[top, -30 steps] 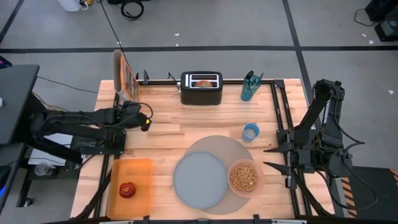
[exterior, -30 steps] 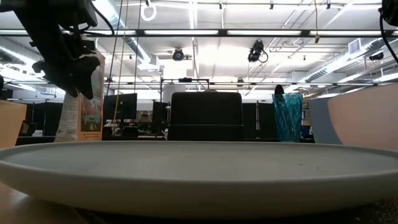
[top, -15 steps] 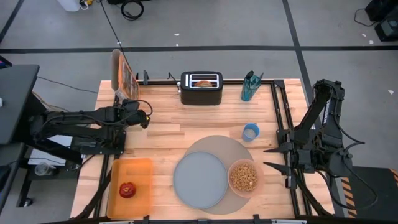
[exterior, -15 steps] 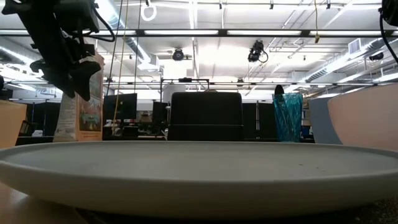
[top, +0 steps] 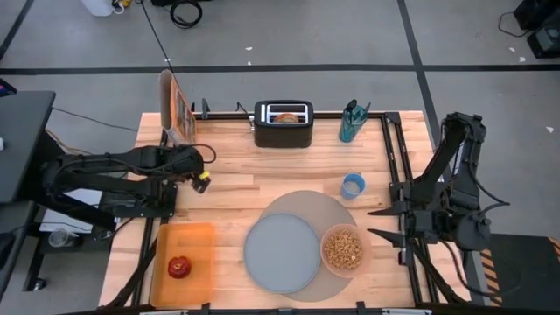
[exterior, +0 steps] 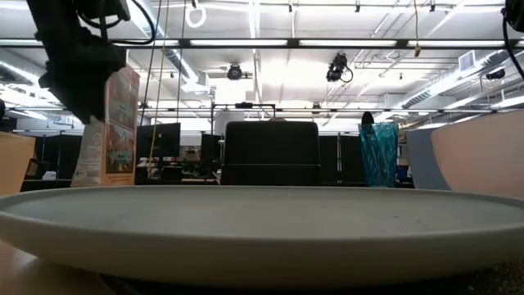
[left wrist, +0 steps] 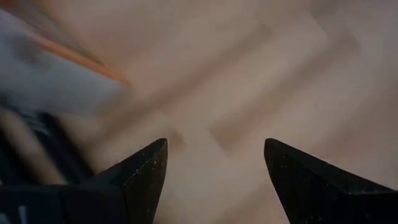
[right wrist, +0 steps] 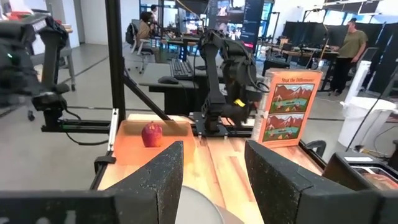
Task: Arrange a breakfast setting
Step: Put the bagel on the blue plate
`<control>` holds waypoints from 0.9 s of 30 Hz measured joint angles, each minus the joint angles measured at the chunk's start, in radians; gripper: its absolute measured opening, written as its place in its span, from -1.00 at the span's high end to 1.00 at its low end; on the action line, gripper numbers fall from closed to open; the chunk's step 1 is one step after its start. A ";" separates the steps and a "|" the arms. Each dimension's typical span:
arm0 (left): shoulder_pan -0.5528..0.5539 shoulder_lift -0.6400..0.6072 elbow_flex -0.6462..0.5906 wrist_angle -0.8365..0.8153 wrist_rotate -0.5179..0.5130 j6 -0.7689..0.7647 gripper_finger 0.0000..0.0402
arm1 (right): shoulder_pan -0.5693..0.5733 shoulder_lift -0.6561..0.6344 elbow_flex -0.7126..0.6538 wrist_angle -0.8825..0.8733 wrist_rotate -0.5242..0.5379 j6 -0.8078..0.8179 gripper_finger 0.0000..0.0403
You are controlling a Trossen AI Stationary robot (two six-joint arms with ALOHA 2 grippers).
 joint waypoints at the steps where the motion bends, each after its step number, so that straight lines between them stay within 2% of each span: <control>1: -0.008 0.000 0.005 -0.003 0.059 0.016 -0.37 | -0.010 0.003 0.000 0.000 -0.016 0.008 0.11; 5: -0.078 -0.002 0.013 0.066 0.256 0.090 -0.37 | -0.046 0.026 0.000 -0.018 -0.086 0.047 0.11; 8: -0.161 -0.002 0.013 0.223 0.359 0.207 -0.37 | -0.068 0.053 0.000 -0.055 -0.094 0.083 0.11; 10: -0.224 -0.006 0.013 0.372 0.381 0.283 -0.37 | -0.077 0.068 0.000 -0.075 -0.092 0.116 0.11; 13: -0.304 -0.008 0.013 0.600 0.370 0.415 -0.37 | -0.085 0.090 0.000 -0.130 -0.111 0.199 0.11; 19: -0.364 -0.005 0.013 0.849 0.244 0.571 -0.37 | -0.140 0.148 -0.010 -0.216 -0.108 0.348 0.11; 27: -0.342 0.035 0.013 0.922 0.130 0.558 -0.37 | -0.230 0.220 -0.116 -0.143 -0.085 0.420 0.12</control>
